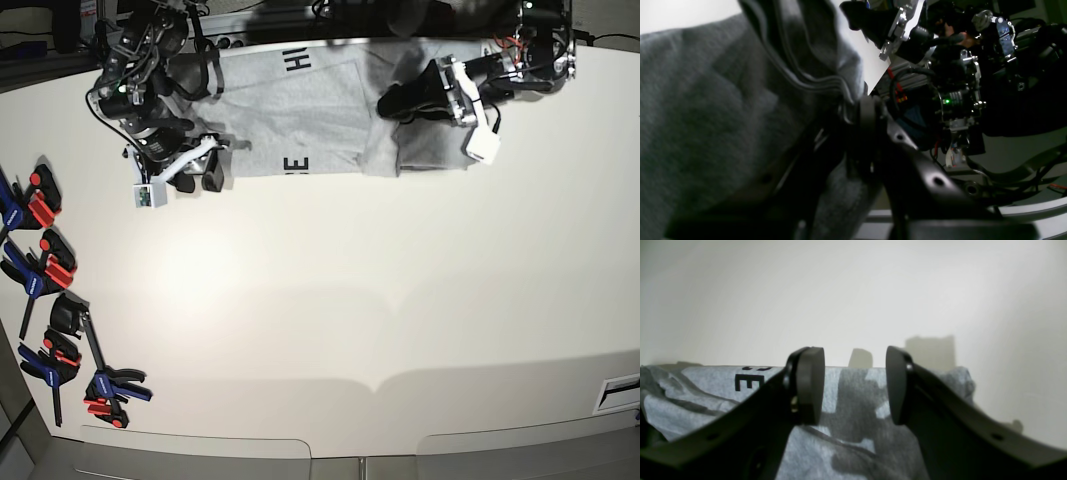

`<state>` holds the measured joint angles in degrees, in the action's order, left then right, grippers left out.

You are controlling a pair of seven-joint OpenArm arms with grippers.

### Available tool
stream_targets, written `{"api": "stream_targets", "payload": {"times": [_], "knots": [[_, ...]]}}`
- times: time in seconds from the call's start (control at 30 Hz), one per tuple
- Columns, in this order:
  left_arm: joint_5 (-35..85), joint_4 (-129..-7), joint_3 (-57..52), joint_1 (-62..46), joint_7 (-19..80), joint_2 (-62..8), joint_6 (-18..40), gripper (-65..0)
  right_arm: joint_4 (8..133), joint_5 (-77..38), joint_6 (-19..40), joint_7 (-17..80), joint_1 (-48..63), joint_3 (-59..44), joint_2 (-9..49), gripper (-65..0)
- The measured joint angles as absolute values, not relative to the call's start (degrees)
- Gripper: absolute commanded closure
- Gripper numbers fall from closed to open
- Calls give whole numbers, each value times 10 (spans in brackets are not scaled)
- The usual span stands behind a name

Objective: Fold the T-shirt properly
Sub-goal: 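Move the left gripper to the hem end and grasp it, then hold the hem with the left gripper, adjust the collar end with the right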

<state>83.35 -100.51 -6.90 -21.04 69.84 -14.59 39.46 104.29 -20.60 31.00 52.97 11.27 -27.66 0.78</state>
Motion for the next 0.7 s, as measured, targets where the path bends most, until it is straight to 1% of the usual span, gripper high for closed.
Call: {"api": "stream_targets", "payload": {"times": [0.03,0.1,0.13,0.17,0.2,0.7], "knots": [[833,-1005,-69,-208,698,-146,395,0,1043,-206,310,530,113,-276,8,-280],[834,-1005,-69,-208,696,-146,395,-109,1043,-206,310,530,113,-277,8,-280],[834,-1005,-69,-208,695,-146,394,-154,1043,-206,310,530,113,-277,8,-280],[833,-1005,-69,-208,695,-146,395,-183,1043,-206,310,530,113,-276,8,-280],[834,-1005,-69,-208,695,-146,395,-195,1043,-206,310,530,113,-276,8,-280],[834,-1005,-69,-208,695,-146,395,-195,1043,-218,310,533,113,-276,12,-280]]}}
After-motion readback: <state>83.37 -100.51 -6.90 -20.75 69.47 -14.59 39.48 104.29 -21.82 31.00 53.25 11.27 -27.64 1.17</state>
